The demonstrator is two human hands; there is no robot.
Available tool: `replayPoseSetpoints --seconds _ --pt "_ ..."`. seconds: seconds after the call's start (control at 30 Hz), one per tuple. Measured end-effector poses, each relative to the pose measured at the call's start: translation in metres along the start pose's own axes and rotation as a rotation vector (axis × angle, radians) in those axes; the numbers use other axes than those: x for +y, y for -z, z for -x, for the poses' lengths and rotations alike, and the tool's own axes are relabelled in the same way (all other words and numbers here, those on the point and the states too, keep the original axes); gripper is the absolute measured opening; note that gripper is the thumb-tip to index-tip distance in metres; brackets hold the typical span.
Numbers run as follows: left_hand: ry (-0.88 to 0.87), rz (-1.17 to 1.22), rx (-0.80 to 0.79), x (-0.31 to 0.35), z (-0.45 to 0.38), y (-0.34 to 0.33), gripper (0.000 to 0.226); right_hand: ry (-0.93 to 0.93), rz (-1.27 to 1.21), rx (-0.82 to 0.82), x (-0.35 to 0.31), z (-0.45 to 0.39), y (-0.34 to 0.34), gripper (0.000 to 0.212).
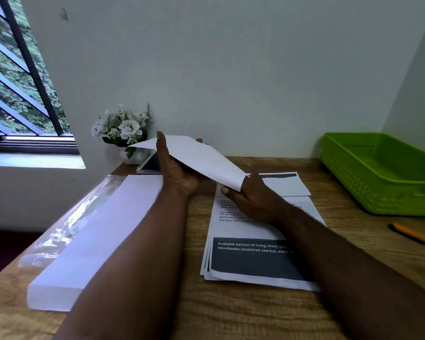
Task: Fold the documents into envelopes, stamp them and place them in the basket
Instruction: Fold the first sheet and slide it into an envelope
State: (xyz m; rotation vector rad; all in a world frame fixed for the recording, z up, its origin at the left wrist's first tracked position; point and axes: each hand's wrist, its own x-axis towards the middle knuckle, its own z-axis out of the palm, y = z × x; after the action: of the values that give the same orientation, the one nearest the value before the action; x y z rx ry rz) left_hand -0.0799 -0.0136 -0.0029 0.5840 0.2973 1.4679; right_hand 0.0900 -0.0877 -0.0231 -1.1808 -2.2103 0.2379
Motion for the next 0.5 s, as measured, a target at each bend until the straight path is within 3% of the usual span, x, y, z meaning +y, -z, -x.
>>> replayPoseSetpoints --seconds 0.13,0.23,0.33,0.4,0.5 --pt "-0.014 -0.043 0.038 -0.002 0.001 0.001 0.063 0.021 0.342 0.248 -0.003 0.002 0.003 0.058" --pt "0.004 0.017 -0.009 -0.006 -0.002 0.005 0.067 0.173 0.254 0.354 -0.007 -0.003 0.006 0.056" --pt "0.052 0.054 -0.082 -0.011 -0.002 0.004 0.081 0.254 -0.058 0.238 -0.013 -0.003 0.006 0.058" --pt "0.114 0.039 -0.135 -0.017 0.004 -0.002 0.096 0.157 -0.228 0.089 -0.016 0.000 0.004 0.058" --pt "0.141 0.024 -0.141 -0.024 0.011 -0.011 0.108 0.088 -0.310 0.005 -0.019 0.003 0.002 0.047"
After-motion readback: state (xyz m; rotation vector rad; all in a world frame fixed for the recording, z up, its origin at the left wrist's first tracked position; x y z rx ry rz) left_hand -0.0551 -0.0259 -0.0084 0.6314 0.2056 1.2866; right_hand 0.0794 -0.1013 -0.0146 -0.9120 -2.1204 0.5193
